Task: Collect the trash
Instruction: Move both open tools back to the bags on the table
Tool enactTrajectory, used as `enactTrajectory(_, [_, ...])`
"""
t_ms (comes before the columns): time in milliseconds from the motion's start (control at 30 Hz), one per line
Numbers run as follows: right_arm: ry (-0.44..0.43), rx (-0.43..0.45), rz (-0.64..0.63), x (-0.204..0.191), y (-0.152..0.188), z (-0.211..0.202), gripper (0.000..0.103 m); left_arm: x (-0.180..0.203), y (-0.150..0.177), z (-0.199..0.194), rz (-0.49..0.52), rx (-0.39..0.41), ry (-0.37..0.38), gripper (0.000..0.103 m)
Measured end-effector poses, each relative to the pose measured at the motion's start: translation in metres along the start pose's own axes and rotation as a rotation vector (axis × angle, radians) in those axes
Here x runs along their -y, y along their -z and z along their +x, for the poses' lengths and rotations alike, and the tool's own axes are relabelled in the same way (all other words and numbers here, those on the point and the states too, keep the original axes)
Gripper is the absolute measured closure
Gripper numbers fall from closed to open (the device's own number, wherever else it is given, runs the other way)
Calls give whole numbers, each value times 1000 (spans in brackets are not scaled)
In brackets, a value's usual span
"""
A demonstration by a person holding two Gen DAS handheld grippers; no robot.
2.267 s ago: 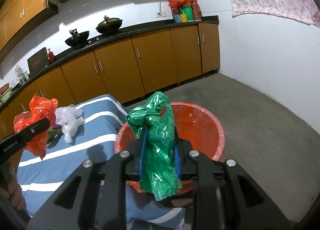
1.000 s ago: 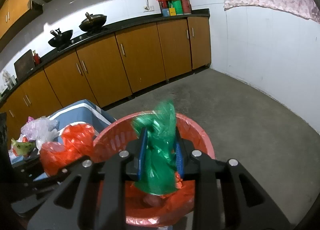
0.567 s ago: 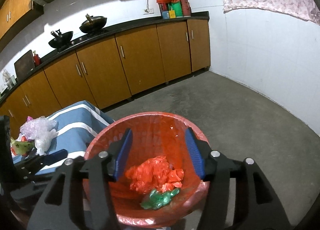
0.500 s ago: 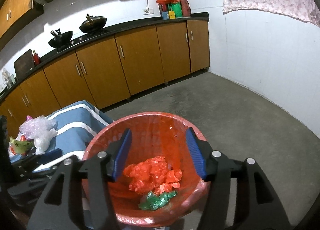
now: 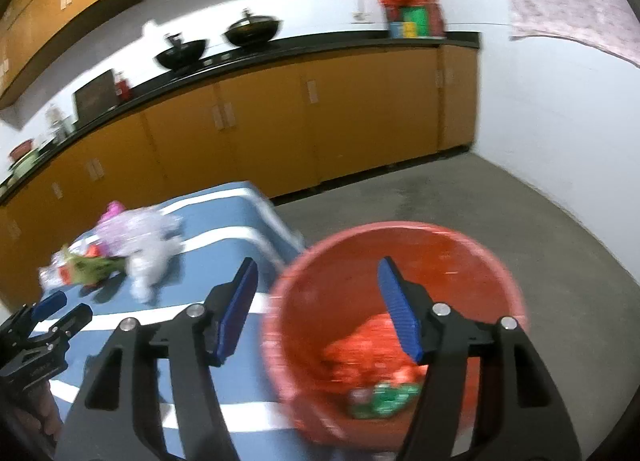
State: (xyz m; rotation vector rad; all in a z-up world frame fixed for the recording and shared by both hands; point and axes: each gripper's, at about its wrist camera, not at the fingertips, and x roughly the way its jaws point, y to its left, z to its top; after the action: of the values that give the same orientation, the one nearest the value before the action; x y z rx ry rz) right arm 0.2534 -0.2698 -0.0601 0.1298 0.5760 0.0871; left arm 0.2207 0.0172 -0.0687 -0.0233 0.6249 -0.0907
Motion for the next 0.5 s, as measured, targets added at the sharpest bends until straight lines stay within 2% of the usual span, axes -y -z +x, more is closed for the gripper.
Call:
enactTrajectory(300, [-145, -94, -88, -111, 20, 47, 40, -116, 19, -13, -141, 12, -255, 10])
enactTrajectory(500, [-177, -145, -115, -161, 26, 81, 40, -162, 25, -15, -197, 33, -328, 8])
